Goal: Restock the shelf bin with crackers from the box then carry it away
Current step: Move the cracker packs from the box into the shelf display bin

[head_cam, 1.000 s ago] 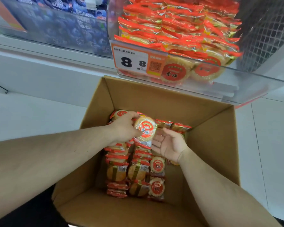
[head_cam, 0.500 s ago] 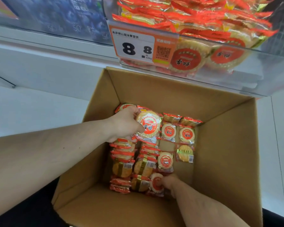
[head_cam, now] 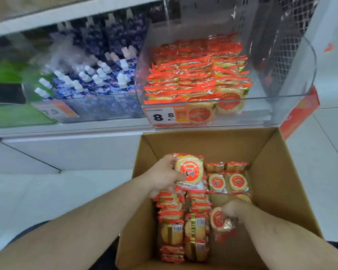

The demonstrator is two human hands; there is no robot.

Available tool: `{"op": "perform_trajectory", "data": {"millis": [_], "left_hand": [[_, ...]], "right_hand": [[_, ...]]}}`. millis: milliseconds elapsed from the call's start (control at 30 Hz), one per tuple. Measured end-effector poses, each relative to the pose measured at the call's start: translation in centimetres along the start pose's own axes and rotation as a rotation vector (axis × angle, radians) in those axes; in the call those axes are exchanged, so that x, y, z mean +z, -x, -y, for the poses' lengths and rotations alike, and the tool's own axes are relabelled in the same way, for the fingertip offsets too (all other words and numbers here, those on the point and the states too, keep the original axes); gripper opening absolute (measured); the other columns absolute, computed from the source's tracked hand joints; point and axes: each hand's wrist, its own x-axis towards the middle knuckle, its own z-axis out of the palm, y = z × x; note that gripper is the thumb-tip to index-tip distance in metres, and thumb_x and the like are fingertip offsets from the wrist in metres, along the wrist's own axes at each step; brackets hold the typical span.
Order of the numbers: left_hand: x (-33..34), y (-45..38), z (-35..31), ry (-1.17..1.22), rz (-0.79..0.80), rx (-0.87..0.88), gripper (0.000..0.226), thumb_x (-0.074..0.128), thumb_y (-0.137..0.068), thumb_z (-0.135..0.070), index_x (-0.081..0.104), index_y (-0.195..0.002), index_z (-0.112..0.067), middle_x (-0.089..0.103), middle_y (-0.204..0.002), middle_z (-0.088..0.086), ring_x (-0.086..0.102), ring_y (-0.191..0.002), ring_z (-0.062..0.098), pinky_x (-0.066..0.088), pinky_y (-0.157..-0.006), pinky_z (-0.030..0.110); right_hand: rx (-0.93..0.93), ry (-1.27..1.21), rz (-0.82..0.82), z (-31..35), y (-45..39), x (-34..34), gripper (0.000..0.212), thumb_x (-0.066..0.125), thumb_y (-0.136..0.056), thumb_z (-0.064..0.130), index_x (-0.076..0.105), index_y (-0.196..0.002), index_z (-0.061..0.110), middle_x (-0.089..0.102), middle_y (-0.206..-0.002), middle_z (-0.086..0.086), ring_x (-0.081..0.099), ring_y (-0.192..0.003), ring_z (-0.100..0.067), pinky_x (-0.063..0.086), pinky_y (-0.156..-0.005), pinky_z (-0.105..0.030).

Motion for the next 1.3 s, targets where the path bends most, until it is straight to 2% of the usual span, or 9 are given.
{"op": "perform_trajectory", "data": {"millis": [100, 200, 367, 567, 733, 833, 1067, 1167, 1300], "left_hand": [[-0.2, 1.5, -0.7, 0.058, -0.055, 0.046, 0.047, 0.068, -0.084, 0.003, 0.046, -0.12, -0.016, 0.065, -0.116, 0.009, 0.07, -0.096, 0.023, 0.06, -0.072, 0.041], [-0.6, 2.6, -1.1, 0.074, -0.115, 0.111, 0.043, 0.069, -0.084, 0.002, 0.047, -0.118, -0.014, 0.066, -0.114, 0.01, 0.069, -0.09, 0.02, 0.06, -0.074, 0.042], [-1.2, 3.4, -1.6, 0.135, -0.172, 0.205, 0.036, 0.067, -0.086, 0.003, 0.048, -0.111, -0.014, 0.07, -0.103, 0.006, 0.069, -0.078, 0.013, 0.058, -0.059, 0.031], [-0.4, 3.7, -2.4, 0.01, -0.066, 0.287, 0.041, 0.065, -0.086, 0.004, 0.049, -0.117, -0.018, 0.074, -0.091, -0.002, 0.066, -0.077, 0.013, 0.053, -0.066, 0.032], [0.7, 4.7, -3.8, 0.146, 0.11, 0.347, 0.062, 0.057, -0.079, 0.021, 0.048, -0.128, -0.016, 0.069, -0.108, 0.013, 0.066, -0.079, 0.017, 0.049, -0.058, 0.026], [0.9, 5.1, -4.5, 0.206, 0.208, 0.359, 0.075, 0.059, -0.066, 0.012, 0.047, -0.133, -0.021, 0.064, -0.122, 0.017, 0.065, -0.097, 0.028, 0.052, -0.072, 0.037], [1.4, 4.9, -5.4, 0.13, 0.091, 0.416, 0.069, 0.069, -0.08, 0.01, 0.043, -0.136, -0.021, 0.069, -0.115, 0.006, 0.068, -0.101, 0.025, 0.056, -0.088, 0.045], [1.3, 5.2, -5.6, 0.005, 0.097, 0.478, 0.071, 0.067, -0.081, 0.011, 0.042, -0.139, -0.021, 0.069, -0.116, 0.0, 0.068, -0.102, 0.016, 0.056, -0.085, 0.031], [1.3, 6.0, -5.9, -0.126, 0.112, 0.575, 0.07, 0.067, -0.082, 0.009, 0.042, -0.138, -0.024, 0.065, -0.121, -0.005, 0.066, -0.106, 0.008, 0.054, -0.091, 0.028]], "right_hand": [[-0.066, -0.167, 0.01, 1.1, 1.1, -4.4, 0.033, 0.07, -0.082, 0.011, 0.057, -0.112, 0.004, 0.054, -0.074, -0.006, 0.053, -0.064, -0.018, 0.04, -0.049, -0.027], [-0.193, -0.507, 0.032, 2.2, 4.5, -8.4, 0.015, 0.066, -0.084, -0.003, 0.055, -0.089, 0.005, 0.052, -0.063, -0.011, 0.049, -0.047, -0.017, 0.039, -0.044, -0.026], [-0.445, -0.864, 0.089, 3.4, 11.2, -12.3, 0.017, 0.059, -0.089, -0.002, 0.06, -0.1, 0.011, 0.064, -0.085, -0.01, 0.055, -0.069, -0.016, 0.04, -0.06, -0.027], [-0.687, -0.794, 0.085, 4.5, 16.7, -13.4, 0.027, 0.061, -0.088, -0.003, 0.058, -0.113, 0.007, 0.058, -0.099, -0.014, 0.05, -0.089, -0.026, 0.042, -0.067, -0.031], [-0.688, -0.668, -0.054, 4.9, 18.1, -12.0, 0.023, 0.07, -0.083, -0.002, 0.061, -0.102, 0.005, 0.064, -0.081, -0.008, 0.056, -0.068, -0.018, 0.045, -0.062, -0.03], [-0.674, -0.659, -0.137, 5.5, 18.3, -12.0, 0.029, 0.075, -0.081, 0.003, 0.061, -0.106, 0.009, 0.071, -0.085, -0.006, 0.062, -0.067, -0.016, 0.048, -0.064, -0.03], [-0.705, -0.541, -0.35, 6.6, 19.4, -12.1, 0.066, 0.082, -0.075, 0.018, 0.042, -0.126, 0.025, 0.067, -0.104, -0.002, 0.067, -0.082, -0.011, 0.054, -0.072, -0.029], [-0.779, -0.296, -0.491, 6.6, 20.4, -12.7, 0.083, 0.083, -0.072, 0.03, 0.034, -0.138, 0.036, 0.053, -0.122, 0.014, 0.055, -0.095, 0.001, 0.046, -0.079, -0.019], [-0.931, -0.047, -0.484, 6.5, 22.0, -12.7, 0.072, 0.082, -0.074, 0.032, 0.041, -0.133, 0.04, 0.054, -0.117, 0.027, 0.056, -0.103, 0.01, 0.05, -0.085, -0.015]]}}
